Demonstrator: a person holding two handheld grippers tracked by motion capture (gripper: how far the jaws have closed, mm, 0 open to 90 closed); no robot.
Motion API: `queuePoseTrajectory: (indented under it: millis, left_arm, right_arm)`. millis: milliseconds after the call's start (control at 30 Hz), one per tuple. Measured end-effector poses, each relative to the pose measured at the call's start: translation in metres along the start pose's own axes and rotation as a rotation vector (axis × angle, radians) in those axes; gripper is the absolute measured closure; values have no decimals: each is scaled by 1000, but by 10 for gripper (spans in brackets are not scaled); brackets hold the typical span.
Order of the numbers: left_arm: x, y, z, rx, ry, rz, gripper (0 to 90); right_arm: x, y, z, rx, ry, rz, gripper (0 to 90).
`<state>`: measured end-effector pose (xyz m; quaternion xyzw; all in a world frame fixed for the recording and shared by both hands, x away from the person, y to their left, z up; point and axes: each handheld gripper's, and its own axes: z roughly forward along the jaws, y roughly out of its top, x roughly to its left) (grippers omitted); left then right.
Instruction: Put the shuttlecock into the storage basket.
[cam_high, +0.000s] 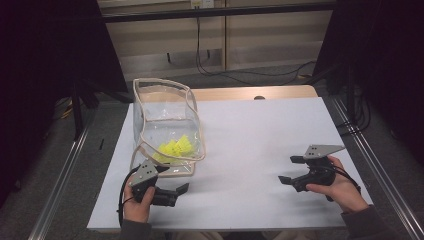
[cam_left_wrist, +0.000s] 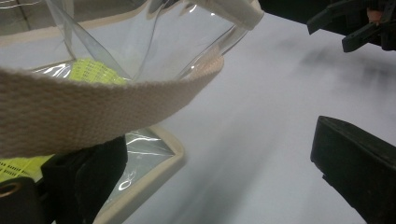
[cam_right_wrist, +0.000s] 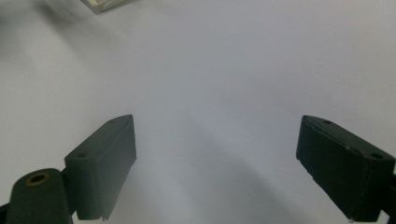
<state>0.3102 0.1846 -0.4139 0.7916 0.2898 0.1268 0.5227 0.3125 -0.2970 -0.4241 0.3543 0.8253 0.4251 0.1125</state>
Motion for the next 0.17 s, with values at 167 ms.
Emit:
queuePoseTrajectory:
  millis: [167]
  left_arm:
    - [0,0,1,2,-1,-3,37]
  right_arm:
    - [0,0,-1,-8,4,2,120]
